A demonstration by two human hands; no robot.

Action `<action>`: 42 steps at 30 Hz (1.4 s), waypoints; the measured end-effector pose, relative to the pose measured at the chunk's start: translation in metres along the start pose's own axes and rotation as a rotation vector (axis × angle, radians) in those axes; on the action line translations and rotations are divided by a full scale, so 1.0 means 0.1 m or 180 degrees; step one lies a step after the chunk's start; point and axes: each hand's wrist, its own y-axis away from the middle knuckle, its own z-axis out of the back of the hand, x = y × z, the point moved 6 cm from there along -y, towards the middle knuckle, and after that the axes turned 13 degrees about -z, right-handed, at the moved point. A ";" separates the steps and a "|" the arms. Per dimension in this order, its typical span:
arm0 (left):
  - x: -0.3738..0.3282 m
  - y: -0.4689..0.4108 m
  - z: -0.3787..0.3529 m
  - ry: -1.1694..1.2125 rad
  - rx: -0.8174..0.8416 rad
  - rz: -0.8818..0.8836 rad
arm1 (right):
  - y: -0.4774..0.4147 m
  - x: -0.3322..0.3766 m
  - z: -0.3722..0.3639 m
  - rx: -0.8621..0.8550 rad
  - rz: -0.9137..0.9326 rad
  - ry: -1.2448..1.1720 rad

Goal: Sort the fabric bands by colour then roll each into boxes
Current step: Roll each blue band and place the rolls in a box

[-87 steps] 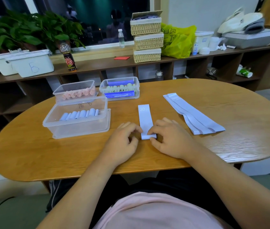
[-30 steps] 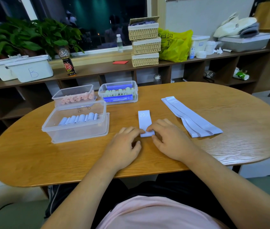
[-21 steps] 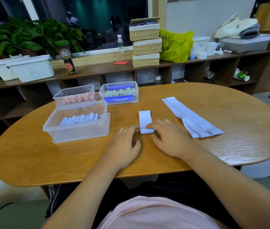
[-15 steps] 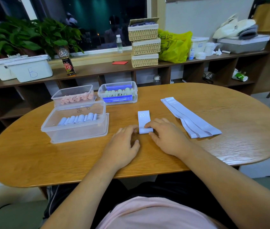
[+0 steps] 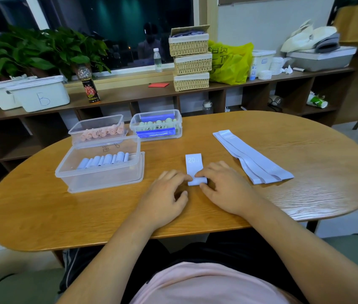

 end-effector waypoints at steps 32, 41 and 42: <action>0.00 0.01 0.03 0.0074 -0.0109 0.0081 | 0.04 0.00 0.02 -0.0051 -0.0051 0.0170; 0.01 -0.07 -0.07 -0.0230 0.0143 0.0058 | 0.04 -0.02 0.05 -0.0089 -0.0180 0.0138; 0.02 -0.08 -0.08 -0.0272 0.0169 0.0081 | 0.04 -0.01 0.07 -0.0141 -0.0149 0.0071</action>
